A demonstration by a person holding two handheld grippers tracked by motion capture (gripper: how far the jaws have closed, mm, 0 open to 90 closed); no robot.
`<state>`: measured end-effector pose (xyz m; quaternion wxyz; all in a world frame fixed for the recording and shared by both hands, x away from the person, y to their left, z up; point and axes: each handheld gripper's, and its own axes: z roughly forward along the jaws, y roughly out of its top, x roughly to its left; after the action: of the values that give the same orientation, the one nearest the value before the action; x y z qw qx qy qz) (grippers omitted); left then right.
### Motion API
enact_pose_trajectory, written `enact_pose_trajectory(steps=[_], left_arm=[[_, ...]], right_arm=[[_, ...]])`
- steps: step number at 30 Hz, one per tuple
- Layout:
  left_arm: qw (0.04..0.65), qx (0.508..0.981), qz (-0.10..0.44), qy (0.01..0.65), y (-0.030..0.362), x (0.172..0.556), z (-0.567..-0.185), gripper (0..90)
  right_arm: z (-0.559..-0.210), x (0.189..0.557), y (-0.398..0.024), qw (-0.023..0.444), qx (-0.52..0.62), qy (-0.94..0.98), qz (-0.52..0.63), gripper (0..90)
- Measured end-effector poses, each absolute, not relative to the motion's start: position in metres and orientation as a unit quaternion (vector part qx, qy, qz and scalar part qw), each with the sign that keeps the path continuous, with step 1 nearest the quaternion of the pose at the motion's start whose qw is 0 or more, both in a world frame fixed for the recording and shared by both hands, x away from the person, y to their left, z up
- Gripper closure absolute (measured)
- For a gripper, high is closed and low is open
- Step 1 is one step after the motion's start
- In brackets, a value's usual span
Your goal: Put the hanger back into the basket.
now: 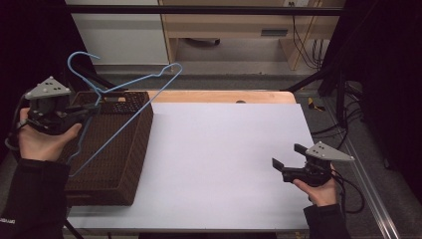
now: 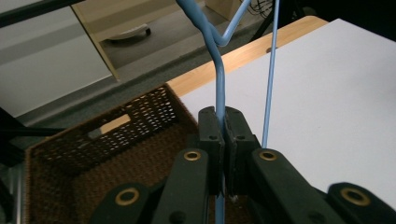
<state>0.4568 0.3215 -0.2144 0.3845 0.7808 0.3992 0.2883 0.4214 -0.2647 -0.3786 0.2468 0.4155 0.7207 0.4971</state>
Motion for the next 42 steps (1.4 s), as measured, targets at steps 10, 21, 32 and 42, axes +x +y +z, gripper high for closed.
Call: enact_pose_trajectory(steps=[10, 21, 32, 42], left_arm=[[0.355, 0.772, 0.313, 0.423, 0.361, 0.467, -0.228, 87.5], [0.32, 0.764, 0.323, 0.459, 0.403, 0.469, -0.253, 87.5], [0.279, 0.773, 0.328, 0.466, 0.415, 0.478, -0.279, 87.5], [0.246, 0.788, 0.311, 0.472, 0.411, 0.494, -0.315, 87.5]], right_arm=[[-0.379, 0.422, -0.263, 0.246, 0.412, 0.724, 0.496, 7.3], [-0.38, 0.422, -0.261, 0.245, 0.41, 0.726, 0.495, 7.2], [-0.38, 0.423, -0.26, 0.244, 0.411, 0.726, 0.494, 7.0], [-0.381, 0.423, -0.259, 0.243, 0.409, 0.729, 0.492, 7.0]])
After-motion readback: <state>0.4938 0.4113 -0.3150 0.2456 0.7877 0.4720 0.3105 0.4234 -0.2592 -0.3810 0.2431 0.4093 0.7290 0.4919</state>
